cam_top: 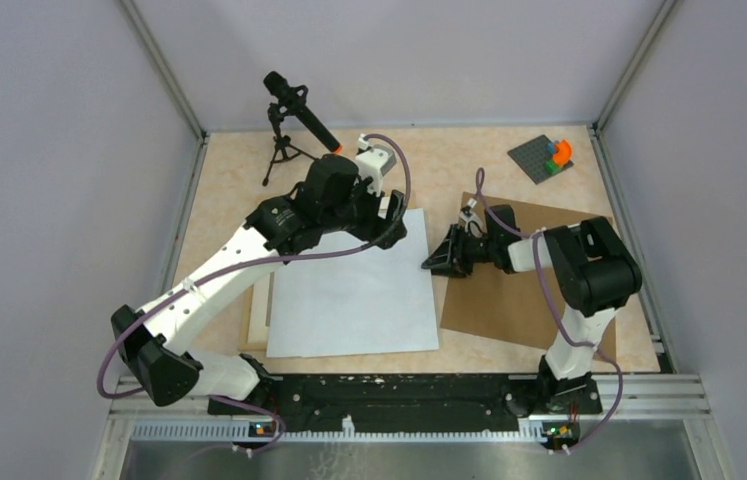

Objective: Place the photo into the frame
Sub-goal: Turn over the photo from the photo frame.

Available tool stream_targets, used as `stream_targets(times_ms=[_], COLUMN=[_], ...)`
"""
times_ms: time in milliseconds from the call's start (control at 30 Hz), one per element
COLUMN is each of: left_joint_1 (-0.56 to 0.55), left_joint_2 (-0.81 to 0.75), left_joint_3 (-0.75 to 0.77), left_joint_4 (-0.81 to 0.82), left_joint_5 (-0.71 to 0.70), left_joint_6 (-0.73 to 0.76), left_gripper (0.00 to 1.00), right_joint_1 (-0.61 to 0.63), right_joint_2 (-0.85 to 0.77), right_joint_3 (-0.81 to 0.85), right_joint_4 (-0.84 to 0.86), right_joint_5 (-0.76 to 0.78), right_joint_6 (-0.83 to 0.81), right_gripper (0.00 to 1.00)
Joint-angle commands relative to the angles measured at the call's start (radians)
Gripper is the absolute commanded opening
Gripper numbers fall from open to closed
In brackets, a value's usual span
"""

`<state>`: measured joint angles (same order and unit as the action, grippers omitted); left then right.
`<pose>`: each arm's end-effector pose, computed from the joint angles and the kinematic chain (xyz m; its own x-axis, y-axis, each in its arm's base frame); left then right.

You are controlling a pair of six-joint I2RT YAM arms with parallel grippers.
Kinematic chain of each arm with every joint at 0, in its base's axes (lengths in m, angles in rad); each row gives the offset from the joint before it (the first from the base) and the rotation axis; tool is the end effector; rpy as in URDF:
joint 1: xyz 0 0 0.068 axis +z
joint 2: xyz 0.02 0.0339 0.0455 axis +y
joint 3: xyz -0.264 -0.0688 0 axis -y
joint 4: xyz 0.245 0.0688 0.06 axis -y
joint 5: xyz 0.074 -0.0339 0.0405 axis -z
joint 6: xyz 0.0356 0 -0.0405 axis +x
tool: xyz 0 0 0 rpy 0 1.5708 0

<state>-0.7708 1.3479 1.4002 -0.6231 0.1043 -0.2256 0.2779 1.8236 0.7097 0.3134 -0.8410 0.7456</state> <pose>0.2092 -0.2083 0.3846 -0.5468 0.2210 -0.8076 0.6499 0.7201 -0.2431 0.2966 0.1122 0.1056 -0.9697 0.1937 -0.1487 -0.0328 0.5000 0.8654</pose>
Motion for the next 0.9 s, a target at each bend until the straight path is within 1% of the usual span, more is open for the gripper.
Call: stream_targets(times_ms=[0,67,133,267,433,567,700,867], left_joint_1=[0.033,0.042,0.052,0.065,0.082,0.098,0.11,0.117], left_joint_2=[-0.021,-0.024,-0.029,-0.033,-0.033,-0.043,-0.073,-0.133], left_joint_3=[-0.024,-0.025,-0.027,-0.035,-0.042,-0.038,-0.045,-0.067], left_joint_4=[0.042,0.039,0.039,0.051,0.071,0.076,0.085,0.112], left_joint_5=[0.012,0.01,0.007,-0.002,-0.011,-0.023,-0.049,-0.075], left_joint_6=[0.01,0.013,0.016,0.021,0.034,0.042,0.047,0.051], left_gripper=[0.84,0.84,0.84,0.84,0.84,0.84,0.84,0.84], right_joint_1=[0.025,0.029,0.03,0.031,0.037,0.059,0.114,0.149], right_joint_2=[0.054,0.071,0.073,0.016,-0.08,-0.135,-0.19,-0.259], right_joint_3=[0.055,0.065,0.063,0.054,0.041,-0.01,-0.023,-0.062], right_joint_4=[0.114,0.135,0.156,0.143,0.14,0.291,0.337,0.452], right_joint_5=[-0.011,-0.02,-0.023,-0.021,-0.032,-0.055,-0.031,-0.031], right_joint_6=[-0.002,0.007,0.016,-0.017,-0.135,-0.159,-0.229,-0.213], right_gripper=[0.41,0.32,0.19,0.0,0.0,0.0,0.0,0.0])
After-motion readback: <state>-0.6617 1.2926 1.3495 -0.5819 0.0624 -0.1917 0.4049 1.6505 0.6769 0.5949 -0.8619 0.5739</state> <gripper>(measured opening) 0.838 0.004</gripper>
